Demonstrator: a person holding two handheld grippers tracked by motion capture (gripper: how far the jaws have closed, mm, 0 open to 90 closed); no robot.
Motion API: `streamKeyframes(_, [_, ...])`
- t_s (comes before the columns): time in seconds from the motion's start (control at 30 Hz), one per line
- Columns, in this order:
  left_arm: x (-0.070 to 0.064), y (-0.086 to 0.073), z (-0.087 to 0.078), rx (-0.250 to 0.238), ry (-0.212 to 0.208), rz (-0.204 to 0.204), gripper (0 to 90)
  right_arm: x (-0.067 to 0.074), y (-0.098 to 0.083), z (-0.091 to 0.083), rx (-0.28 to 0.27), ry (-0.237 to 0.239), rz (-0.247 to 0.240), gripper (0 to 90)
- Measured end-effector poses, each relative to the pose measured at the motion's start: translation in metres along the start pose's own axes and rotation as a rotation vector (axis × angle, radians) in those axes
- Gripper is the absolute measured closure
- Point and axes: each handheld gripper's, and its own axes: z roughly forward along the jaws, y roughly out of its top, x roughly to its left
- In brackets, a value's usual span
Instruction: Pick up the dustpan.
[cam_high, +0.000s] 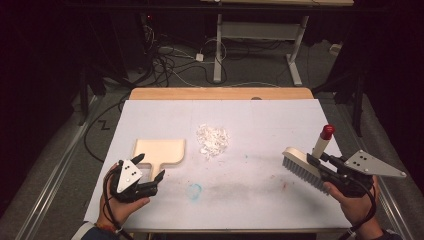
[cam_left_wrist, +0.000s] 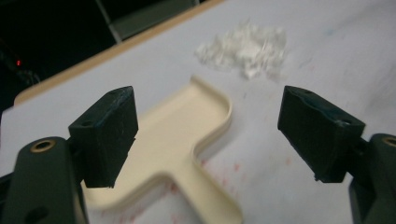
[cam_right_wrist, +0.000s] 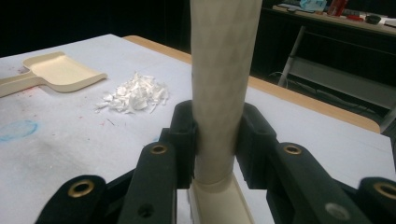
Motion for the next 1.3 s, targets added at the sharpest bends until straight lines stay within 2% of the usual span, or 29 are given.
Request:
streamKeyframes(0.07, [-0.001, -0.006, -0.001, 0.021, -0.010, -0.011, 19.0, 0.000, 0.000, 0.001, 0.003, -0.002, -0.009, 71.3])
streamKeyframes(0.3, [-0.007, -0.007, 0.001, 0.055, -0.020, -0.001, 19.1, 0.000, 0.001, 0.005, 0.006, -0.010, -0.012, 71.3])
streamKeyframes(0.4, [-0.007, -0.009, 0.000, 0.073, -0.012, -0.025, 19.2, 0.000, 0.002, 0.007, -0.004, -0.012, -0.015, 71.3])
streamKeyframes(0.5, [-0.007, -0.009, 0.000, 0.125, 0.003, -0.102, 19.8, -0.001, 0.002, 0.012, -0.007, -0.011, -0.014, 71.3])
streamKeyframes(0.53, [-0.007, -0.009, 0.001, 0.150, -0.009, -0.144, 20.1, -0.002, 0.002, 0.013, -0.006, -0.008, -0.016, 71.3])
streamKeyframes(0.57, [-0.007, -0.009, 0.003, 0.182, -0.055, -0.219, 20.1, -0.001, 0.002, 0.015, -0.006, -0.006, -0.012, 71.3])
streamKeyframes(0.6, [-0.007, -0.009, 0.003, 0.182, -0.055, -0.219, 20.2, -0.001, 0.002, 0.015, -0.006, -0.006, -0.012, 71.3])
streamKeyframes(0.67, [-0.011, -0.008, 0.013, 0.259, -0.041, -0.256, 20.9, 0.000, 0.003, 0.020, 0.003, 0.002, -0.014, 71.3])
streamKeyframes(0.7, [-0.012, -0.007, 0.017, 0.286, -0.019, -0.260, 22.0, 0.001, 0.003, 0.022, 0.006, 0.004, -0.017, 71.3])
streamKeyframes(0.73, [-0.012, -0.007, 0.017, 0.286, -0.019, -0.260, 22.1, 0.001, 0.004, 0.023, 0.006, 0.004, -0.027, 71.3])
streamKeyframes(0.77, [-0.011, -0.005, 0.024, 0.322, 0.024, -0.277, 22.5, 0.002, 0.005, 0.025, 0.007, 0.004, -0.026, 71.3])
streamKeyframes(0.8, [-0.009, -0.005, 0.026, 0.327, 0.028, -0.295, 23.1, 0.002, 0.005, 0.026, 0.004, 0.005, -0.038, 71.3])
streamKeyframes(0.83, [-0.009, -0.005, 0.026, 0.327, 0.028, -0.295, 23.7, 0.002, 0.006, 0.027, 0.003, 0.007, -0.043, 71.3])
streamKeyframes(0.87, [-0.007, -0.006, 0.030, 0.333, 0.033, -0.316, 24.6, 0.002, 0.006, 0.027, 0.004, 0.007, -0.042, 71.2])
streamKeyframes(0.9, [-0.006, -0.007, 0.034, 0.347, 0.043, -0.326, 25.4, 0.002, 0.005, 0.028, 0.005, 0.003, -0.042, 71.3])
streamKeyframes(0.93, [-0.002, -0.008, 0.043, 0.384, 0.047, -0.333, 25.9, 0.000, 0.005, 0.028, 0.006, 0.003, -0.042, 71.2])
streamKeyframes(0.97, [0.001, -0.008, 0.048, 0.387, 0.052, -0.353, 26.6, 0.000, 0.005, 0.029, 0.009, 0.003, -0.039, 71.3])
streamKeyframes(1.03, [0.004, -0.008, 0.052, 0.389, 0.046, -0.370, 31.7, -0.001, 0.004, 0.029, 0.009, 0.001, -0.033, 71.3])
streamKeyframes(1.07, [0.008, -0.006, 0.059, 0.398, 0.044, -0.383, 32.0, -0.002, 0.003, 0.029, 0.016, -0.004, -0.031, 71.2])
streamKeyframes(1.3, [0.018, 0.002, 0.077, 0.462, 0.042, -0.368, 38.8, -0.001, 0.003, 0.028, 0.021, -0.005, -0.029, 71.2])
